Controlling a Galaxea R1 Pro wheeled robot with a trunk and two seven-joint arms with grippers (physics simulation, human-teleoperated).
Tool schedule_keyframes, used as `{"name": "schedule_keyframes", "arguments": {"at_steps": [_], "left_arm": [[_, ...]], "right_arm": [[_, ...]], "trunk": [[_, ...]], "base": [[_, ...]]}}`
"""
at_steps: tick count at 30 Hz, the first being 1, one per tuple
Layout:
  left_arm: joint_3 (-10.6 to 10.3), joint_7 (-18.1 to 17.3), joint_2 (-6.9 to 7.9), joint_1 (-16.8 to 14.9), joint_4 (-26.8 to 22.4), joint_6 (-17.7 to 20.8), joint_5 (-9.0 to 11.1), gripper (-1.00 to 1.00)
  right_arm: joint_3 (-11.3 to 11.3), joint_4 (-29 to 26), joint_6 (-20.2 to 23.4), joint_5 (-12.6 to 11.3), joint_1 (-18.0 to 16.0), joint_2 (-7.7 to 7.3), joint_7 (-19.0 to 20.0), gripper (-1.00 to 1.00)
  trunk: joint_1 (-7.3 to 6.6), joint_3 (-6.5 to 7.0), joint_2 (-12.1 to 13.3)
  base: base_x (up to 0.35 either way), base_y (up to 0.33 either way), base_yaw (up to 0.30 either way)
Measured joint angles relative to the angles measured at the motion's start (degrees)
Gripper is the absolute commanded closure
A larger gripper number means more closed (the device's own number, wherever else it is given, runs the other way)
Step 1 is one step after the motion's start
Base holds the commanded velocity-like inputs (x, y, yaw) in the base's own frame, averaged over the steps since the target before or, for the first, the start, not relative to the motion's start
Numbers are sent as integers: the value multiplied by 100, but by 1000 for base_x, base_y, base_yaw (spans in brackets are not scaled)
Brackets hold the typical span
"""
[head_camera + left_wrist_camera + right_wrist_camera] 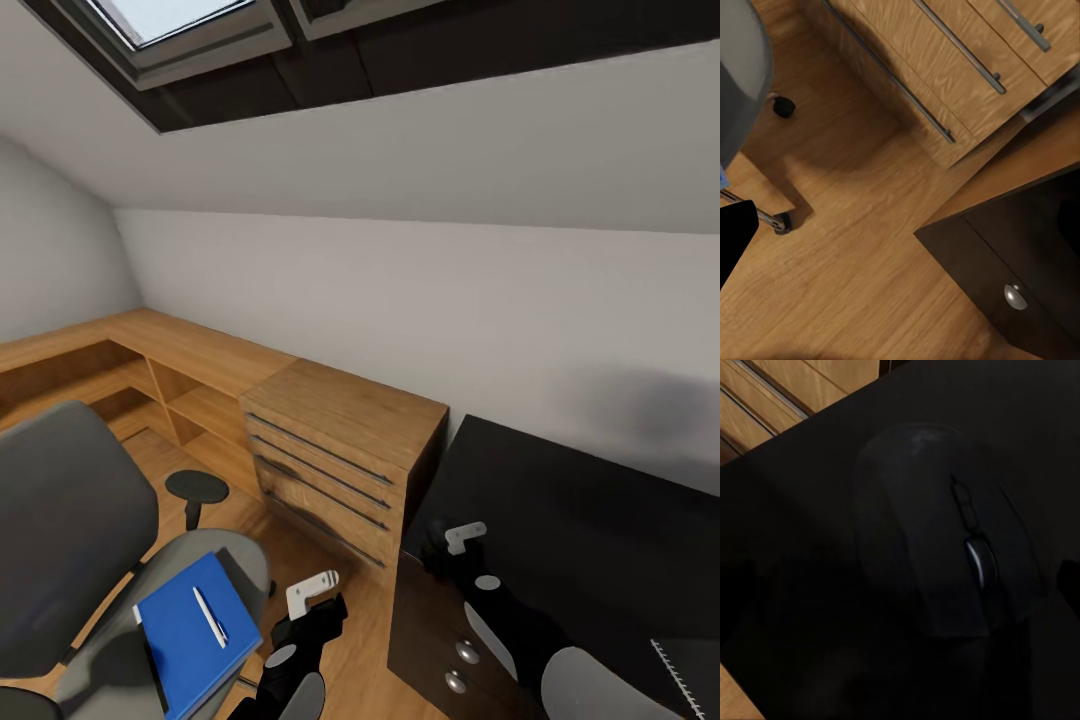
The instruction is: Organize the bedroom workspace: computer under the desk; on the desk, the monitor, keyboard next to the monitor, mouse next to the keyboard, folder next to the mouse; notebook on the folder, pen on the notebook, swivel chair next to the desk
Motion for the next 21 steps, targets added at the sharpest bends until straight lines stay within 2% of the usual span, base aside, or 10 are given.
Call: {"name": "schedule_keyframes", "arguments": {"at_steps": [21], "left_arm": [[-8, -11, 0, 1, 0, 0, 0, -100]], "right_arm": [[-1, 5, -7, 1, -1, 1, -1, -100]], "trunk": [[0, 0, 0]], "base": [[17, -14, 0]]}}
